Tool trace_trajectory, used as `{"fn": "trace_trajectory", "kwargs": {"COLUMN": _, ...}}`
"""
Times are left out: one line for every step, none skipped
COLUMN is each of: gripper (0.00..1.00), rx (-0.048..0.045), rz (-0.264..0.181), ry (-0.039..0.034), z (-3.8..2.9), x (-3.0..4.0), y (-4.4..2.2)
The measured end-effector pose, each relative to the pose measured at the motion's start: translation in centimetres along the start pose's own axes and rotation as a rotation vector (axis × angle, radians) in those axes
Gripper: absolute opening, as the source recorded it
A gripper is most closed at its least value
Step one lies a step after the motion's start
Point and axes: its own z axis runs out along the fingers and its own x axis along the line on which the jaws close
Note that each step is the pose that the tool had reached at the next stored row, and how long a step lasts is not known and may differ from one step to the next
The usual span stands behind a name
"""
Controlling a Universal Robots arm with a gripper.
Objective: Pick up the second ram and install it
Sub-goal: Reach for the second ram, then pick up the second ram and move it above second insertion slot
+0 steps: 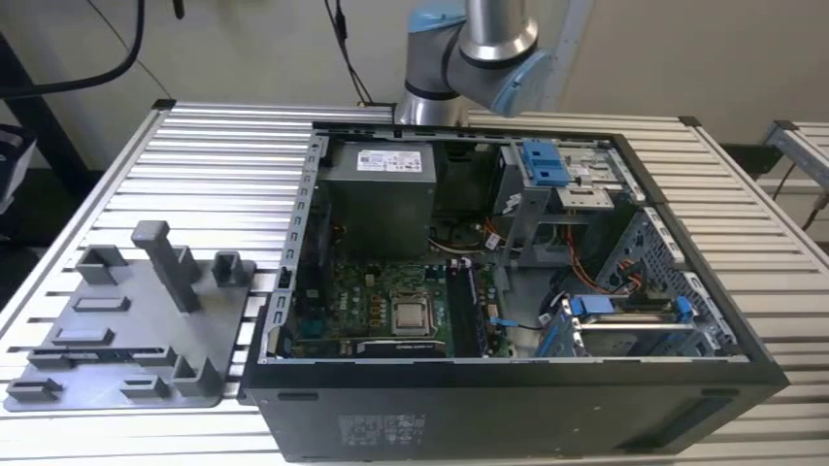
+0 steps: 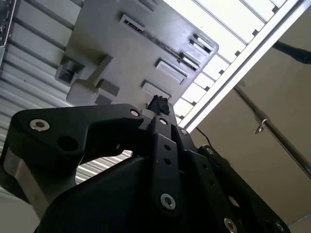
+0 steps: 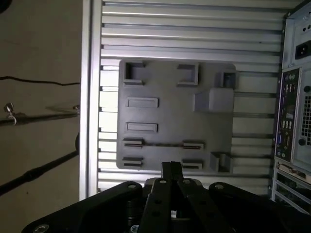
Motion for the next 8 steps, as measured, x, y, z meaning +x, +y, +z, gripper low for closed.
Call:
{"fn": "trace_trajectory", "kwargs": {"gripper": 0.11, "rx": 0.0, "rz": 0.0, "ry": 0.0001, "z": 0.0, "x": -0.01, "y": 0.0}}
{"fn": "trace_trajectory", "kwargs": {"gripper": 0.11, "rx": 0.0001, "rz": 0.0, "ry": 0.0001, "z": 0.0, "x": -0.01, "y": 0.0}}
{"fn": "trace_trajectory", "kwargs": {"gripper": 0.11, "rx": 0.0001, "rz": 0.0, "ry": 0.0002, "z": 0.0, "x": -0.01, "y": 0.0}}
{"fn": "trace_trajectory", "kwargs": {"gripper": 0.11, "rx": 0.0, "rz": 0.0, "ry": 0.0004, "z": -0.01, "x": -0.03, "y": 0.0}}
{"fn": "trace_trajectory", "kwargs": {"gripper": 0.11, "rx": 0.0001, "rz": 0.0, "ry": 0.0006, "z": 0.0, "x": -0.02, "y": 0.0}}
{"fn": "trace_trajectory", "kwargs": {"gripper": 0.11, "rx": 0.0001, "rz": 0.0, "ry": 0.0006, "z": 0.0, "x": -0.02, "y": 0.0}}
{"fn": "trace_trajectory", "kwargs": {"gripper": 0.11, "rx": 0.0001, "rz": 0.0, "ry": 0.0007, "z": 0.0, "x": -0.02, "y": 0.0}}
{"fn": "trace_trajectory", "kwargs": {"gripper": 0.11, "rx": 0.0, "rz": 0.0, "ry": 0.0007, "z": 0.0, "x": -0.02, "y": 0.0}}
